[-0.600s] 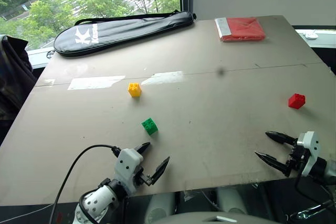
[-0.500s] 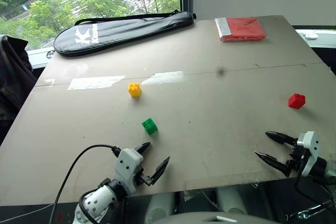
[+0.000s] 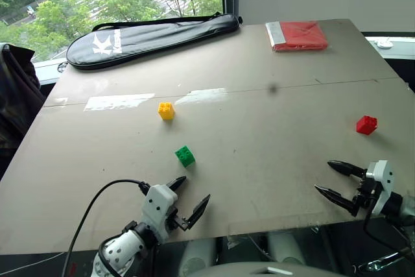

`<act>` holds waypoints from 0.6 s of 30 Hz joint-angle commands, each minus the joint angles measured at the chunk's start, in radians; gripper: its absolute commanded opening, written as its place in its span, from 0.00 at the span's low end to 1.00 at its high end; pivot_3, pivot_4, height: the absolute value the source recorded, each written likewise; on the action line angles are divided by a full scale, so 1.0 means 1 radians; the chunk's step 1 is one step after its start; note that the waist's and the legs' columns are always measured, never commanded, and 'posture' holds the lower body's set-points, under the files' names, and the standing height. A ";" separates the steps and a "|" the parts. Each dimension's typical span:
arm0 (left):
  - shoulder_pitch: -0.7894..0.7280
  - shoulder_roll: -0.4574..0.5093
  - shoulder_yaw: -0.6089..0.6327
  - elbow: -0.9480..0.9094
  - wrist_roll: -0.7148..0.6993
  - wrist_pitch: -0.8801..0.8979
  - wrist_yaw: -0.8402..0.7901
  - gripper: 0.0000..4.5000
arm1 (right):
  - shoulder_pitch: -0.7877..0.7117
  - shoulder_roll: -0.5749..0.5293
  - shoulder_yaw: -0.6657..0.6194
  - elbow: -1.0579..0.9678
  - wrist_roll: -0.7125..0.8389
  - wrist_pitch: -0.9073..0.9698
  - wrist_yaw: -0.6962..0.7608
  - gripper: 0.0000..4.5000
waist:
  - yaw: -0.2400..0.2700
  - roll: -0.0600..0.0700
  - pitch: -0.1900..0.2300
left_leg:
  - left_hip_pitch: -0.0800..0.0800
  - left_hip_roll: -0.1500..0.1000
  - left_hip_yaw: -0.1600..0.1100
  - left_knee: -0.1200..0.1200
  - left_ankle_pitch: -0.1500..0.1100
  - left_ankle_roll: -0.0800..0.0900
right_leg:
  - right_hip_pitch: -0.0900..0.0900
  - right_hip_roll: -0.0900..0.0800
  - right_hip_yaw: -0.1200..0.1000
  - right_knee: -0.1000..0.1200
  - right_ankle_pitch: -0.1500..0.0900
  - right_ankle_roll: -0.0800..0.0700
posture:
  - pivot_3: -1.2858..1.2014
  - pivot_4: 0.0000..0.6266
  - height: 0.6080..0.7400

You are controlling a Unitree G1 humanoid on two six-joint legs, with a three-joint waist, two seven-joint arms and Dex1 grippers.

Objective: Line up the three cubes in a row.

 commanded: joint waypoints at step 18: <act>-0.019 0.088 -0.016 -0.062 -0.043 0.110 -0.074 0.99 | 0.012 0.016 -0.018 -0.047 0.007 -0.026 -0.018 1.00 | 0.000 -0.001 0.000 | 0.000 0.000 0.000 0.000 0.000 0.000 | 0.000 0.000 0.000 0.000 0.000 0.000 | 0.52 0.24 0.70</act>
